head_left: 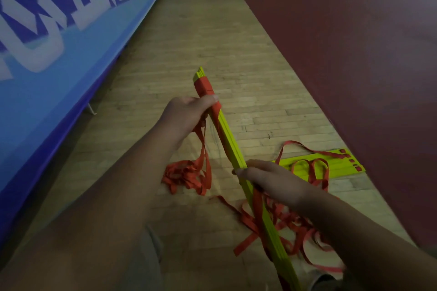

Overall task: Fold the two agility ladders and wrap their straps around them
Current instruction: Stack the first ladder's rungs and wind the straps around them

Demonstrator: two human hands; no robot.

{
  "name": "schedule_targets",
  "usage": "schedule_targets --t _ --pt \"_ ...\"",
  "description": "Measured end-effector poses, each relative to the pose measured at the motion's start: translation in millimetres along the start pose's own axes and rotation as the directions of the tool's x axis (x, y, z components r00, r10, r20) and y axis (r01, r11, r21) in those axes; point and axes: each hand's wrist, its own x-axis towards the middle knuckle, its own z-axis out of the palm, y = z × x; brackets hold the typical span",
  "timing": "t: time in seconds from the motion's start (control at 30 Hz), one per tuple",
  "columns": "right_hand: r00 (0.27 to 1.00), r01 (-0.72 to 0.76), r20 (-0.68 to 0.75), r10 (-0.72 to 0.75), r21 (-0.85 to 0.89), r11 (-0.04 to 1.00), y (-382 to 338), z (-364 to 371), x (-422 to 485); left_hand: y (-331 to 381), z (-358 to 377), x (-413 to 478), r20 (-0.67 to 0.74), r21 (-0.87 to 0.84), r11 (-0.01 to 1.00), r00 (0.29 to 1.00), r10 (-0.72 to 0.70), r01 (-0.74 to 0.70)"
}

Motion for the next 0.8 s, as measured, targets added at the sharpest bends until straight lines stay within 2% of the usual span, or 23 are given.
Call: schedule_targets --t 0.1,0.2,0.4,0.6,0.8 --pt "0.991 -0.022 0.135 0.004 0.128 0.992 -8.0 -7.3 -6.9 3.1 -7.6 4.1 0.048 -0.125 0.992 0.999 0.021 -0.015" --pt "0.976 -0.034 0.217 -0.02 0.244 0.969 -7.6 -8.6 -7.6 3.2 -15.3 6.0 0.096 -0.163 0.986 0.994 0.044 -0.028" --pt "0.976 -0.007 0.213 -0.05 0.26 0.966 -10.9 -7.9 -8.4 2.1 -28.4 10.4 0.142 -0.24 0.971 0.989 0.042 -0.007" --pt "0.981 -0.023 0.19 -0.041 0.326 0.945 -8.2 -10.5 -7.2 1.7 -32.8 11.3 0.164 -0.244 0.97 0.984 0.067 -0.026" --pt "0.983 -0.001 0.178 -0.05 0.273 0.962 -6.5 -20.9 -6.3 1.4 -33.2 11.6 0.187 -0.291 0.957 0.979 0.079 -0.022"
